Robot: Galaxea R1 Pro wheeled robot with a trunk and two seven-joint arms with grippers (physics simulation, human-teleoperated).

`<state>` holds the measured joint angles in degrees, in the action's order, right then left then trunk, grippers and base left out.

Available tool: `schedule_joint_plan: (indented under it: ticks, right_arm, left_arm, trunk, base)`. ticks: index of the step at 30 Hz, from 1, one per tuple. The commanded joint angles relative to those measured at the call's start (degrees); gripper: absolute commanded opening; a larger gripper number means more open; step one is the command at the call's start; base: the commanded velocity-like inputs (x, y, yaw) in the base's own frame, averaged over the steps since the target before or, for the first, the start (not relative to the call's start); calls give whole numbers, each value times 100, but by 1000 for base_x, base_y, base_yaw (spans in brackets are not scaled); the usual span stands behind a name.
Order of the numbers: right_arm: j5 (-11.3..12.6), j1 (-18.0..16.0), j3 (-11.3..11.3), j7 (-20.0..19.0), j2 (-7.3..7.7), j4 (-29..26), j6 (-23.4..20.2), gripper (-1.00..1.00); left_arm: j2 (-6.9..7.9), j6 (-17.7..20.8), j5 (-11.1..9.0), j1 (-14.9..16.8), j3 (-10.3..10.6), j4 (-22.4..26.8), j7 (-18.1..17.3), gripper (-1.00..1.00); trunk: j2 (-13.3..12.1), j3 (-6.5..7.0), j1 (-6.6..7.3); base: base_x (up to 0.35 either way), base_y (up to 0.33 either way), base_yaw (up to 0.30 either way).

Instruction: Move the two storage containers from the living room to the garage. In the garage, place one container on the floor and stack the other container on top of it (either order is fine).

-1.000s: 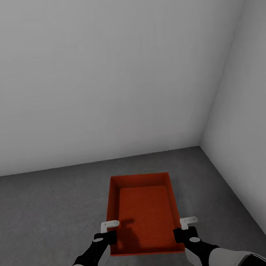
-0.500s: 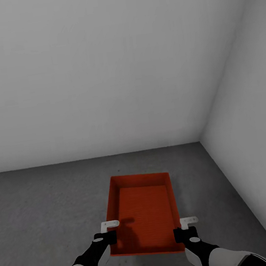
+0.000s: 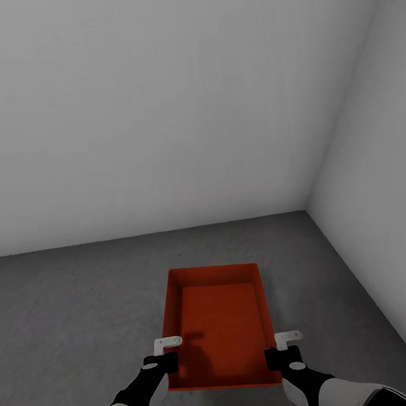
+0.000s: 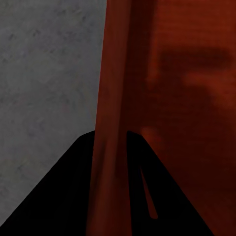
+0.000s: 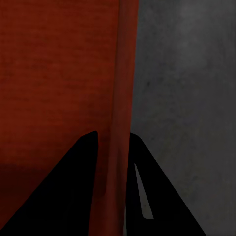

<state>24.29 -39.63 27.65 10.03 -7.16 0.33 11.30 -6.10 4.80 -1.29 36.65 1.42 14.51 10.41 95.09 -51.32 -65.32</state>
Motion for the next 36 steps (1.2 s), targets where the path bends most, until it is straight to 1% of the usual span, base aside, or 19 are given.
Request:
schedule_joint_plan:
  ticks: [1, 32, 36]
  right_arm:
    - [57, -7, 66, 210, 275, -7, 39, -100]
    - [57, -6, 66, 210, 268, -12, 39, -100]
    - [57, -8, 66, 210, 270, -12, 39, -100]
  left_arm:
    - [3, 39, -65, 0, 43, -5, 39, -100]
    - [3, 39, -65, 0, 43, -2, 40, -100]
    - [3, 39, -66, 0, 43, -1, 40, -100]
  trunk:
    - [43, -31, -22]
    - [1287, -869, -703]
    - [1287, -906, -703]
  base:
    - [0, 0, 0]
    - [0, 0, 0]
    - [0, 0, 0]
